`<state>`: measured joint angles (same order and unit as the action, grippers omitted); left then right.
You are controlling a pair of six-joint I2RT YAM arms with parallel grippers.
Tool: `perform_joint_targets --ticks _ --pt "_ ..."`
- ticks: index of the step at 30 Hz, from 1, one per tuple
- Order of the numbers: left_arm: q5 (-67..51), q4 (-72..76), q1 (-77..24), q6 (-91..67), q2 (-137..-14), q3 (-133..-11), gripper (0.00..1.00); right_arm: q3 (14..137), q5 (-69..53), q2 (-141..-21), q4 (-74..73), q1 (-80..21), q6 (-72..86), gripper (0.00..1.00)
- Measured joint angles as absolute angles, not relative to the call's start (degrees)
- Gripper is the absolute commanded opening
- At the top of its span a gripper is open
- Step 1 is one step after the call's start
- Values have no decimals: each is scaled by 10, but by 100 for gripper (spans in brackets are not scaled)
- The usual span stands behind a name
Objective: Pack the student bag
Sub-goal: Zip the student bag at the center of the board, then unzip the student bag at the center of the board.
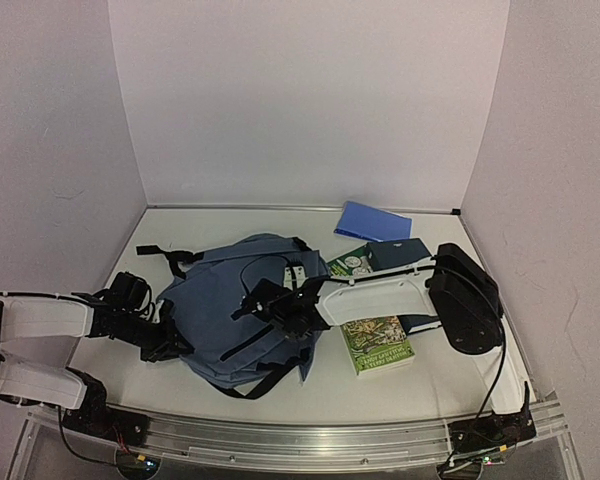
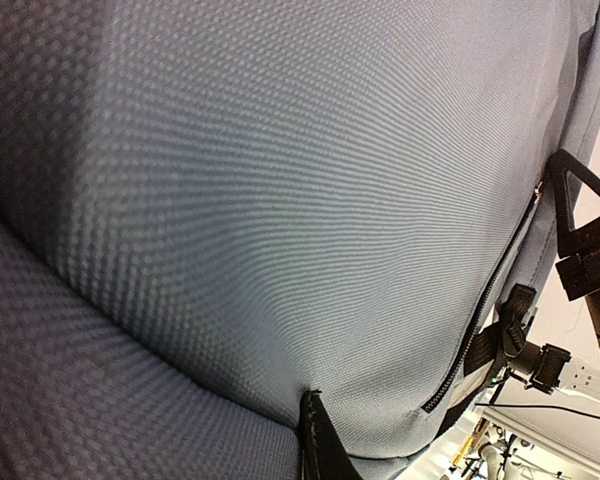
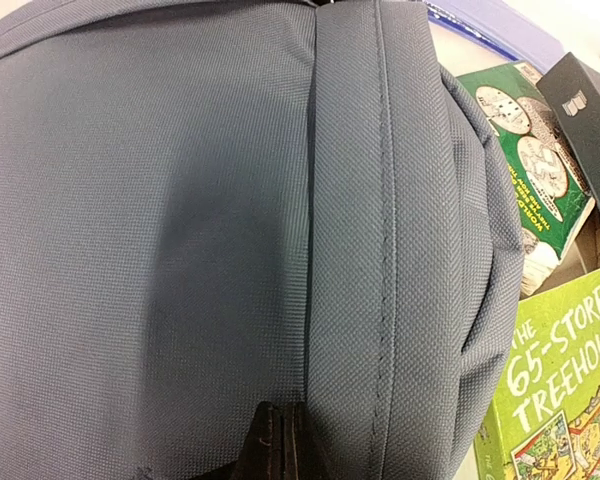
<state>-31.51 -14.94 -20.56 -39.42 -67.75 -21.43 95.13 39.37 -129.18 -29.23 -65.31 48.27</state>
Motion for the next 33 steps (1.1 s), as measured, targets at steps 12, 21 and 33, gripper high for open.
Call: perform_joint_targets --ticks 12,21,33 --pt "-377 -151 -212 -369 -647 -213 16 841 268 -1214 -164 -583 448 0" --pt "-369 -178 -242 -352 -686 -241 45 762 87 -1189 4 -520 403 0" --pt "-286 -259 -243 -345 -558 -336 65 690 -56 -1143 117 -535 358 0"
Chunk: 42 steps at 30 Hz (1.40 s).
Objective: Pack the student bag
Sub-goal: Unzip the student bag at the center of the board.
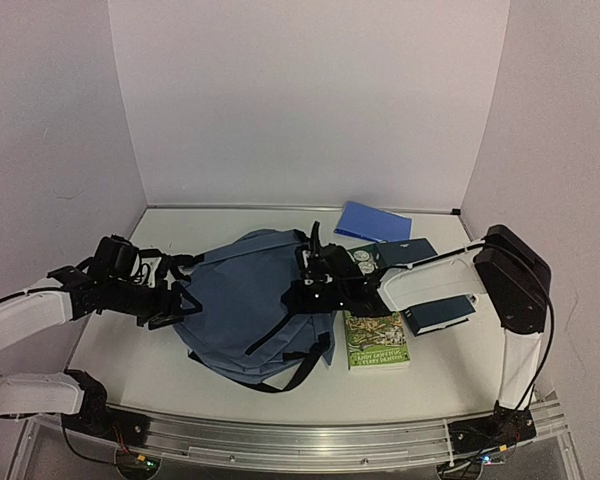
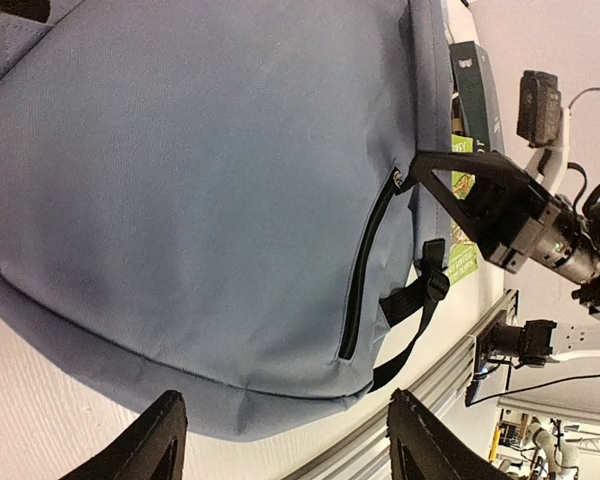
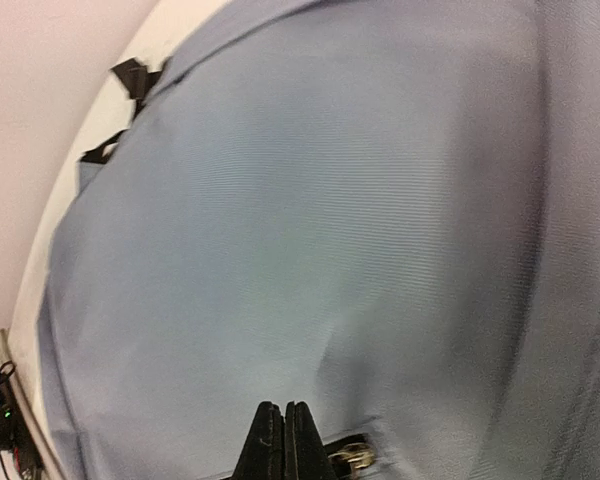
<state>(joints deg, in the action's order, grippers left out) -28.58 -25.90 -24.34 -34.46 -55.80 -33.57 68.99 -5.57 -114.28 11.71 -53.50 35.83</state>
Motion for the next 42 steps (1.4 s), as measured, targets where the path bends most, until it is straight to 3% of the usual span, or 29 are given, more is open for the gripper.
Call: perform_joint_targets --ticks 9,19,32,42 --pt "-298 -155 -258 -368 -720 -352 49 690 -74 -1140 133 -578 345 0" --pt "-329 76 -277 -408 -900 -354 29 707 -89 -1169 145 -620 351 0" --pt "-360 224 -278 -423 -994 -351 26 726 -94 -1209 168 -655 372 0" --pt "-365 256 -278 -435 -1006 -346 26 770 -115 -1240 169 -692 383 0"
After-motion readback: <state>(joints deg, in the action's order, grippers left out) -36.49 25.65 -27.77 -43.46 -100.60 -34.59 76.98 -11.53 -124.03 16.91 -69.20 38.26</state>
